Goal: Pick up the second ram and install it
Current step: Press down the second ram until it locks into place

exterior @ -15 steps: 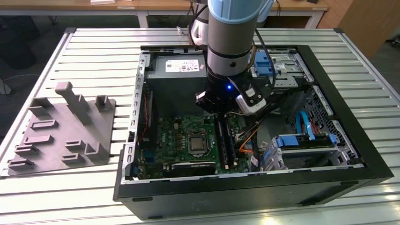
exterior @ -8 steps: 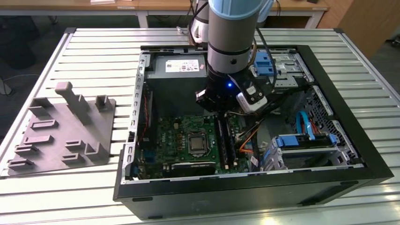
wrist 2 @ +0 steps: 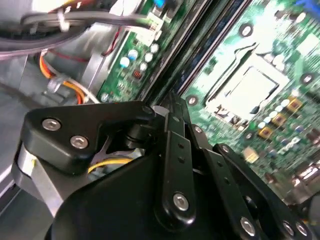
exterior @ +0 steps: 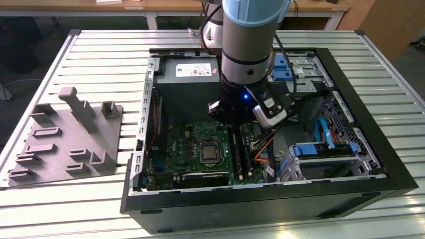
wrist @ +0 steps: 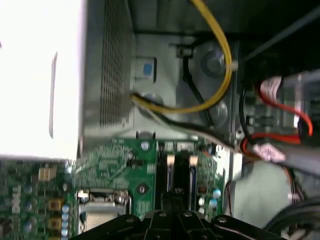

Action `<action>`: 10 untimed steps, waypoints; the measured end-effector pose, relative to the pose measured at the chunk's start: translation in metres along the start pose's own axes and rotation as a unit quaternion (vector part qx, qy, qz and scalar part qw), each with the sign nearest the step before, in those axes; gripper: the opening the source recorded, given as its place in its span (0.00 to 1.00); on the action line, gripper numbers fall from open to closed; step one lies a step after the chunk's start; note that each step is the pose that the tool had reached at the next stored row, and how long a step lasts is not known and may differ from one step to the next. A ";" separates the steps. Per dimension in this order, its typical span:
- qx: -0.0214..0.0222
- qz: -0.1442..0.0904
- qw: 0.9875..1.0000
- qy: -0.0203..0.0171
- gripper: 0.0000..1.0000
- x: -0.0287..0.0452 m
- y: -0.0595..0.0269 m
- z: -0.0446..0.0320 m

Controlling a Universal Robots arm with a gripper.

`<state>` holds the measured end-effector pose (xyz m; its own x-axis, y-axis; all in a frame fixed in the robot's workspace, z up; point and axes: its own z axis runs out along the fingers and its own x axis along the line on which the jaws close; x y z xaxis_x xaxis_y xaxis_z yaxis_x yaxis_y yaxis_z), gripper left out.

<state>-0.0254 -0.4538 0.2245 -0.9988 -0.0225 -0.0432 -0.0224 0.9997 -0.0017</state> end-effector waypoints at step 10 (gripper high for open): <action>0.008 0.000 1.000 0.000 0.10 0.0009 -0.0366 0.0014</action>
<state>-0.0255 -0.4904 0.2231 -0.9988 -0.0231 -0.0428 -0.0224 0.9996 -0.0185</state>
